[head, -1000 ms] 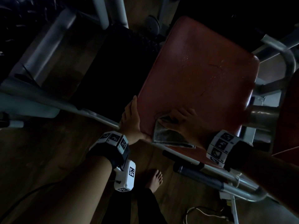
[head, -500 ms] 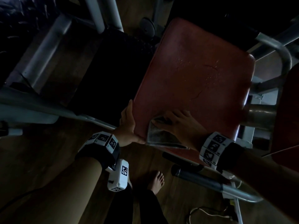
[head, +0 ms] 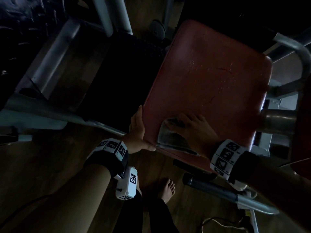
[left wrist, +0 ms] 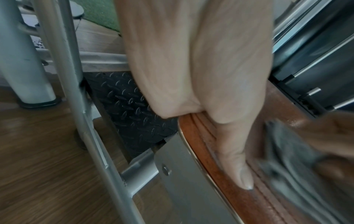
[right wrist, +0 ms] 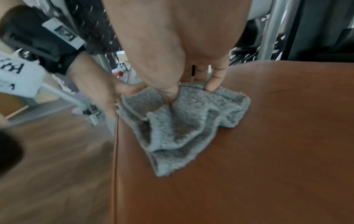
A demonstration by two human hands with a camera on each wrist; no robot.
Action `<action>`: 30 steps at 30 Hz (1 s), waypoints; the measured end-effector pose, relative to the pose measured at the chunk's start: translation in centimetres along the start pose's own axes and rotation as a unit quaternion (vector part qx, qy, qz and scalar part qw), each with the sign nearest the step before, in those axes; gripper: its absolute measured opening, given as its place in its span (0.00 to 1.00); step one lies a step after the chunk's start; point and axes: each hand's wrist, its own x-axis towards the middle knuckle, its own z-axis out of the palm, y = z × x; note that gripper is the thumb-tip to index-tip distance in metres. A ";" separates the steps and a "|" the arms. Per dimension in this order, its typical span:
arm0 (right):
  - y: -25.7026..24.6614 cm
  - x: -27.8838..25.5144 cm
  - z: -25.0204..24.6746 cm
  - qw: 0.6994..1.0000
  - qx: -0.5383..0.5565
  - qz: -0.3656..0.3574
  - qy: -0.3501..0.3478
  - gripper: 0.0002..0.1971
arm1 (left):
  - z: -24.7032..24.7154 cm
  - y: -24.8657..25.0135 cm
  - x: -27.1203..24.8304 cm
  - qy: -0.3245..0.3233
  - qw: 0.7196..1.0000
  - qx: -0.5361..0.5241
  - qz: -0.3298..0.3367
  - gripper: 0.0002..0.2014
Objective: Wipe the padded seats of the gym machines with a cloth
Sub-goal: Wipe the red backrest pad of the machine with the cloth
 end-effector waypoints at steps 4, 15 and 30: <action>-1.3 0.2 0.7 0.999 -0.008 -0.028 0.023 0.35 | -0.1 0.1 -0.2 0.005 1.000 0.009 0.006 0.74; -0.2 -0.6 1.3 0.999 0.031 0.019 0.019 0.35 | 0.0 -0.1 0.1 0.000 1.000 0.004 0.009 0.75; 2.5 -4.7 3.4 0.994 0.009 -0.106 -0.013 0.30 | 0.5 -0.5 -0.5 0.045 0.998 0.023 0.049 0.74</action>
